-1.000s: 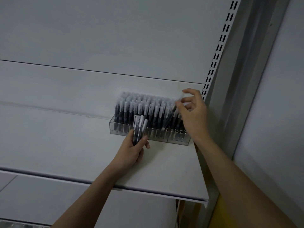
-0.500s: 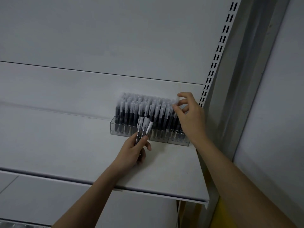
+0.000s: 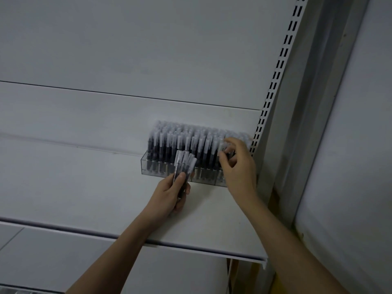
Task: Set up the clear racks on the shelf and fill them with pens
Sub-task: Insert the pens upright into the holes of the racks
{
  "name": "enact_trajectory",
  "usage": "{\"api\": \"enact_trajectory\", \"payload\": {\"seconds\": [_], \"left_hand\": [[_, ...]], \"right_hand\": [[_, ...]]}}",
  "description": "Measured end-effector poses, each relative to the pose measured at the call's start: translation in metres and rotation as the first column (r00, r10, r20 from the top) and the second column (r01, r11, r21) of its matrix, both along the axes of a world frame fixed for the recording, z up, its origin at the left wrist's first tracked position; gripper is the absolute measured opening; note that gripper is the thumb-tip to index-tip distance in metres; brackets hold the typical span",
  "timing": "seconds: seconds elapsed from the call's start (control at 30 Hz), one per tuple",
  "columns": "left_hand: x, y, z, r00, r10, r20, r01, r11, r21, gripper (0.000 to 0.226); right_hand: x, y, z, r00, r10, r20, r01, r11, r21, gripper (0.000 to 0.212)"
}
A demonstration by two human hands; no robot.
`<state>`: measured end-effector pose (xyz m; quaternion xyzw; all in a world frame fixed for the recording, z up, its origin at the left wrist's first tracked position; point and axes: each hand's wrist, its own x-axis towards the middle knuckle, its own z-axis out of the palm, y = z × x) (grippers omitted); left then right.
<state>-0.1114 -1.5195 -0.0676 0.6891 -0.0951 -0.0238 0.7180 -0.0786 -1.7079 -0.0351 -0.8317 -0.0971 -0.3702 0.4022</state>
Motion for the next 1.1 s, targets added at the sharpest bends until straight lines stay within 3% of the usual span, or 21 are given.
{"api": "enact_trajectory", "payload": {"seconds": [0.07, 0.2, 0.3, 0.37, 0.47, 0.6, 0.77, 1.1], "left_hand": [[-0.001, 0.0, 0.0, 1.0, -0.016, 0.004, 0.016, 0.999, 0.032, 0.036], [-0.004, -0.001, 0.002, 0.996, -0.074, 0.043, 0.069, 0.991, 0.119, 0.03], [-0.009, -0.003, 0.006, 0.995, -0.075, 0.066, 0.063, 0.985, 0.163, 0.022], [-0.009, -0.004, 0.007, 0.996, -0.076, 0.048, 0.07, 0.992, 0.108, 0.017], [-0.005, -0.003, 0.003, 0.999, -0.038, 0.002, 0.038, 0.997, 0.071, 0.019], [-0.005, -0.003, 0.002, 0.999, -0.039, -0.011, 0.039, 0.996, 0.078, 0.016], [-0.003, -0.003, -0.002, 0.997, -0.073, 0.003, 0.072, 0.994, 0.082, 0.019], [-0.004, -0.003, 0.0, 0.994, -0.106, 0.012, 0.104, 0.989, 0.106, 0.024]], "right_hand": [[-0.015, 0.012, -0.006, 0.99, 0.118, -0.083, -0.101, 0.978, 0.181, 0.031], [-0.03, 0.033, -0.025, 0.853, 0.437, -0.285, -0.269, 0.836, 0.478, 0.032], [-0.03, 0.033, -0.027, 0.856, 0.444, -0.265, -0.264, 0.816, 0.514, 0.024], [-0.029, 0.028, -0.018, 0.876, 0.425, -0.23, -0.247, 0.803, 0.543, 0.023], [-0.021, 0.01, 0.006, 0.942, 0.302, -0.145, -0.167, 0.798, 0.579, 0.025], [-0.012, -0.012, 0.035, 0.986, 0.163, -0.039, -0.127, 0.88, 0.458, 0.023], [0.0, -0.021, 0.042, 0.995, 0.061, -0.072, -0.045, 0.977, 0.208, 0.023], [0.005, -0.019, 0.013, 0.978, 0.036, -0.207, -0.048, 0.997, -0.052, 0.026]]}}
